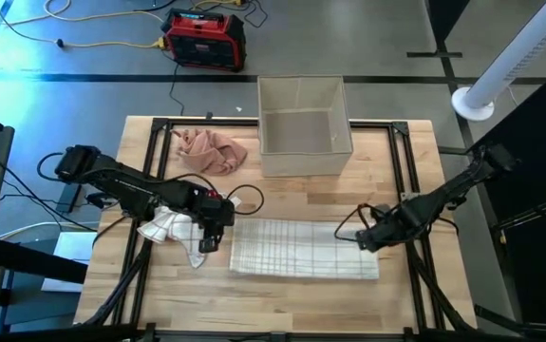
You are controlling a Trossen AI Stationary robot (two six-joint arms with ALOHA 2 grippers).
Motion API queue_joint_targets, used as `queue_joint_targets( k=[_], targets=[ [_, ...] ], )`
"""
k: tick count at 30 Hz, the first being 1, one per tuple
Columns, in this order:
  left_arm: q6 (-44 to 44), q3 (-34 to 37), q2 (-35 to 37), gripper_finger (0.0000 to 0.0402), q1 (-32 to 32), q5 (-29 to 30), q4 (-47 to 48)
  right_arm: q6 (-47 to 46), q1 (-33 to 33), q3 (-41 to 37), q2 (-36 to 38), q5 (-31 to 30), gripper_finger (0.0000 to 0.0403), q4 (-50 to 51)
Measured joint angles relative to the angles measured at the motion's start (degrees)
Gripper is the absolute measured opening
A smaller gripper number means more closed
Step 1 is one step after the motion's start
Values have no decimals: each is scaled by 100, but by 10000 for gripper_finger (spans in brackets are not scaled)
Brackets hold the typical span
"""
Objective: Fold towel
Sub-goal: Fold the white striped towel
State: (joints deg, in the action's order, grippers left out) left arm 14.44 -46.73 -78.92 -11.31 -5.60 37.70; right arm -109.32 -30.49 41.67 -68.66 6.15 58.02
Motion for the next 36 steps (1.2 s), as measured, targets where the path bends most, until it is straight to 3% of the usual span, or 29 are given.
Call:
queue_joint_targets(
  k=[4, 11, 17, 21, 27, 31, 36],
  targets=[
    [-62, 140, 4, 0, 0, -14, -65, -370, -119, -374, -93, -18, 87, -695],
    [5, 431, -19, 0, -14, -230, -137, -900, -313, -760, -112, -324, 194, -973],
    [197, 605, -17, 0, -53, -239, -313, -1071, -408, -1181, -344, -433, 224, -1422],
    [311, 715, -17, 0, -80, -182, -495, -976, -408, -1203, -676, -515, 184, -1711],
    [334, 751, -17, 0, -85, 173, -499, -616, -404, -1076, -782, -705, 21, -1769],
    [212, 751, -17, 0, -85, 436, -569, -688, -398, -1076, -699, -792, 15, -1662],
    [-632, 751, -17, 0, -71, 460, -820, -931, -399, -1075, -698, -912, 14, -1613]
  ],
)
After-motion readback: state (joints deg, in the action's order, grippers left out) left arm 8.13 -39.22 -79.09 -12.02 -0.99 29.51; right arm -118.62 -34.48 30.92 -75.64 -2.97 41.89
